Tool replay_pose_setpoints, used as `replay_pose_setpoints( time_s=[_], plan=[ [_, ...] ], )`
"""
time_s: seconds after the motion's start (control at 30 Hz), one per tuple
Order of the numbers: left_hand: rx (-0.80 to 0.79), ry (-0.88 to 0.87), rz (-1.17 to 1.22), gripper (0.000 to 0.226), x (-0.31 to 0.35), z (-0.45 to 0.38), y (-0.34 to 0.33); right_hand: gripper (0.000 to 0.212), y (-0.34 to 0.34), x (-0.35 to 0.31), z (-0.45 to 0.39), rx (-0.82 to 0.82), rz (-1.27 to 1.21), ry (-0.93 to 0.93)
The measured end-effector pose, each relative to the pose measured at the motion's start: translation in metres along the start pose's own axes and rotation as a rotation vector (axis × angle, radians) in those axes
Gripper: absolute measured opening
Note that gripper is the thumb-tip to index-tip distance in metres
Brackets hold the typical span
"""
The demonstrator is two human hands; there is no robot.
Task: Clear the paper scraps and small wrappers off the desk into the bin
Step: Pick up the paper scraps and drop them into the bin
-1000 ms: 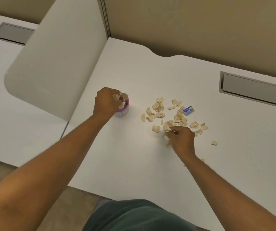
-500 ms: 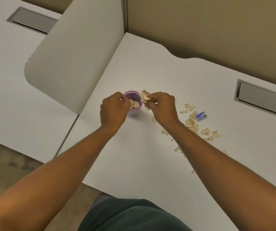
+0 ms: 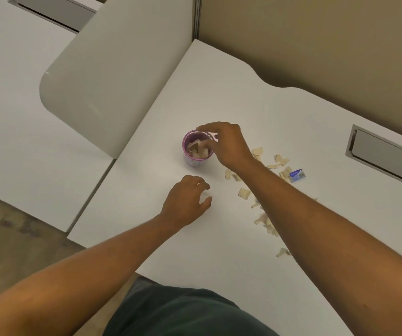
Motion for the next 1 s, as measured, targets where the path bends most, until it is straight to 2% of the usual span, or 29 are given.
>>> replay_pose_setpoints(
  time_s=[0.13,0.2,0.27,0.33,0.4,0.53,0.63,0.77,0.87,0.93,1.0],
  plan=[
    [-0.245,-0.046,-0.180,0.067,-0.004,-0.004,-0.033,0.025,0.028,0.042,0.035,0.235,-0.170,-0.140],
    [-0.337,-0.037,-0.278,0.082,-0.012,-0.002,-0.049,0.024,0.027,0.079,0.058,0.237,-0.090,-0.194],
    [-0.378,-0.031,-0.325,0.096,-0.020,0.002,-0.060,0.027,0.019,0.117,0.074,0.159,0.048,-0.245],
    [-0.392,-0.050,-0.359,0.110,-0.025,0.006,-0.067,0.042,0.011,0.151,0.082,0.067,0.163,-0.312],
    [-0.392,-0.074,-0.378,0.123,-0.029,0.008,-0.072,0.067,0.007,0.173,0.082,-0.027,0.278,-0.357],
    [-0.441,-0.087,-0.426,0.135,-0.032,0.007,-0.080,0.108,0.000,0.188,0.057,-0.135,0.412,-0.374],
    [-0.465,-0.066,-0.462,0.137,-0.033,0.004,-0.085,0.118,-0.012,0.186,0.042,-0.215,0.424,-0.381],
    [-0.479,-0.047,-0.472,0.137,-0.035,0.003,-0.089,0.101,-0.038,0.167,0.044,-0.241,0.492,-0.252],
    [-0.488,-0.036,-0.474,0.137,-0.036,0.002,-0.088,0.067,-0.050,0.159,0.058,-0.165,0.623,-0.151],
    [-0.492,-0.031,-0.484,0.136,-0.035,0.002,-0.088,0.043,-0.051,0.157,0.069,-0.084,0.626,-0.119],
    [-0.491,-0.032,-0.493,0.135,-0.034,0.002,-0.088,0.029,-0.049,0.154,0.075,-0.021,0.598,-0.076]
  ],
)
Point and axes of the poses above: each hand's wrist, its own z-axis away from the middle knuckle, its own y-axis out of the back of the hand, x = y × z, the point moved 7 cm from there along -z, towards the middle knuckle, and after that the axes turned 8 degrees about z, right-handed, at the moved point
